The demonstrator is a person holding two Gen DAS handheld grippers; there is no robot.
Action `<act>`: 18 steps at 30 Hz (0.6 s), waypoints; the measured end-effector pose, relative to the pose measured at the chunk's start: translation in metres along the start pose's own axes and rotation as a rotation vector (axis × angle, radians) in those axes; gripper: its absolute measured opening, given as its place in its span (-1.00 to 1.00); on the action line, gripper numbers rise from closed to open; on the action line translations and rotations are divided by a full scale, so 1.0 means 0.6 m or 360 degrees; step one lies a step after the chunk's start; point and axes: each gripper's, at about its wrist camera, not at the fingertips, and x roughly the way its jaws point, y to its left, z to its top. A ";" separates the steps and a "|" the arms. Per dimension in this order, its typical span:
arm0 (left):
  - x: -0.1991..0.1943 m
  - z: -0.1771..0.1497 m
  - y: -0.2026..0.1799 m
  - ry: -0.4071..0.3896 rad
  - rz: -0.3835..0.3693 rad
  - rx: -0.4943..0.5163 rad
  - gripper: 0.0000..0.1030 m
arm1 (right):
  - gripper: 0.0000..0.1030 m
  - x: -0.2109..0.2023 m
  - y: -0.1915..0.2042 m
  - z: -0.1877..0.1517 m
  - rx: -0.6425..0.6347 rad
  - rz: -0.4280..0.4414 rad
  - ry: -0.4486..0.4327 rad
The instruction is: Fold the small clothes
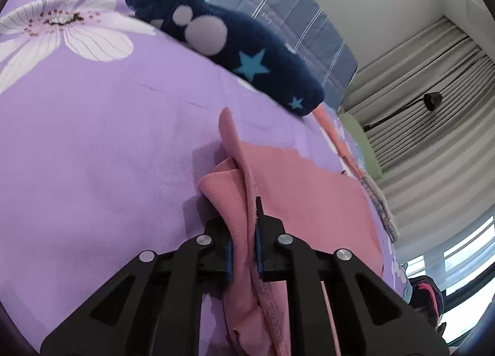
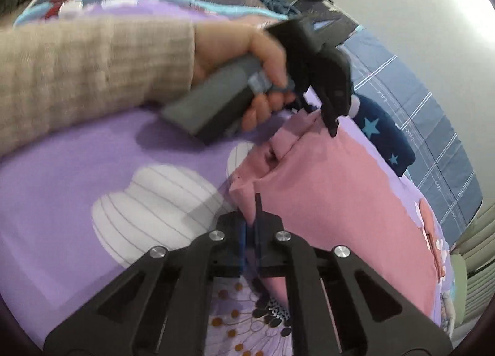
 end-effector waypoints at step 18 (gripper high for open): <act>0.012 0.001 -0.025 0.0032 0.0124 0.0121 -0.53 | -0.66 0.026 -0.008 0.001 0.0085 -0.0027 0.0142</act>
